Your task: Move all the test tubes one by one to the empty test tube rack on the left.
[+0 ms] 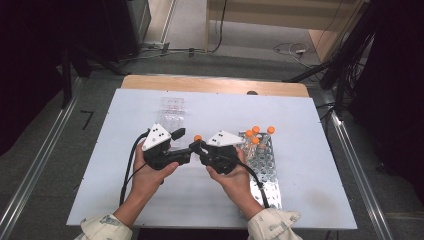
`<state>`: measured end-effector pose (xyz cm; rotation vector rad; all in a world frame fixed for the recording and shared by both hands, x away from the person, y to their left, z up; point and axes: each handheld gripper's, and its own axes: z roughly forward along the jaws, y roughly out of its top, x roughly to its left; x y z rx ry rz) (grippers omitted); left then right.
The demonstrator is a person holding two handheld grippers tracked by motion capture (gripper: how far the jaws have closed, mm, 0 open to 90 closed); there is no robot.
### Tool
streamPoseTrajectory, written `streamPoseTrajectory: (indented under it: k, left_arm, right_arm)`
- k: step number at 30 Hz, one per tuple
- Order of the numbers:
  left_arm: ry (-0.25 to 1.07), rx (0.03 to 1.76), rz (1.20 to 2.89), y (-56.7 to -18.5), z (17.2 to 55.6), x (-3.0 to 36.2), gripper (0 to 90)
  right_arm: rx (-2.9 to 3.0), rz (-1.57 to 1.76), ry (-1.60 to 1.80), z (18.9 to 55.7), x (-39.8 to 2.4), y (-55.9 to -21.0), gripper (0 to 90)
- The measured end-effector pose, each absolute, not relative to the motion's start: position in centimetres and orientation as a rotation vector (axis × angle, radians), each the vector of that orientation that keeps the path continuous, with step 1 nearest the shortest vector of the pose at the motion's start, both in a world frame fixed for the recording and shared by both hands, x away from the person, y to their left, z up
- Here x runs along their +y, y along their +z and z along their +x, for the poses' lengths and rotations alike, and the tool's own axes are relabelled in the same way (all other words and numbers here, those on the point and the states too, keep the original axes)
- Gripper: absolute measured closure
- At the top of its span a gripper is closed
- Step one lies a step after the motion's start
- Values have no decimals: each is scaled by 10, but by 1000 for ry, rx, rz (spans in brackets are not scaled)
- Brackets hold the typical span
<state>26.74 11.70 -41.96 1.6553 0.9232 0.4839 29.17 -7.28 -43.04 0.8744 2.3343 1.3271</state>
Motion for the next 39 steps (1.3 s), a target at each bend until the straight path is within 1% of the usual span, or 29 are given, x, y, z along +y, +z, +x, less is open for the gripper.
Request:
streamPoseTrajectory:
  k: [5,10,13,16,20,31,32,34,36,38,39]
  left_arm:
    - [482,912,1668,-421,268,114,398]
    - [453,897,1671,-422,270,115,490]
    - [438,889,1676,-423,271,114,564]
    - [435,889,1681,-424,271,114,607]
    - [426,883,1682,-424,272,114,695]
    - [422,878,1677,-423,272,115,709]
    - [419,879,1678,-423,273,115,709]
    - [410,888,1675,-424,274,117,709]
    - [405,892,1666,-423,275,118,709]
    - [402,894,1663,-423,275,119,709]
    - [400,899,1657,-422,276,121,709]
  right_arm:
    - [2347,861,1330,290,-71,-431,721]
    - [2356,846,1339,290,-69,-431,721]
    - [2358,846,1346,289,-69,-431,721]
    - [2358,851,1351,289,-69,-431,721]
    - [2359,856,1348,289,-68,-431,721]
    - [2357,862,1357,289,-69,-430,712]
    - [2356,875,1367,289,-70,-430,671]
    - [2355,888,1380,289,-72,-429,630]
    - [2344,896,1378,289,-73,-428,560]
    - [2336,920,1378,289,-74,-428,458]
    - [2328,938,1379,289,-75,-428,383]
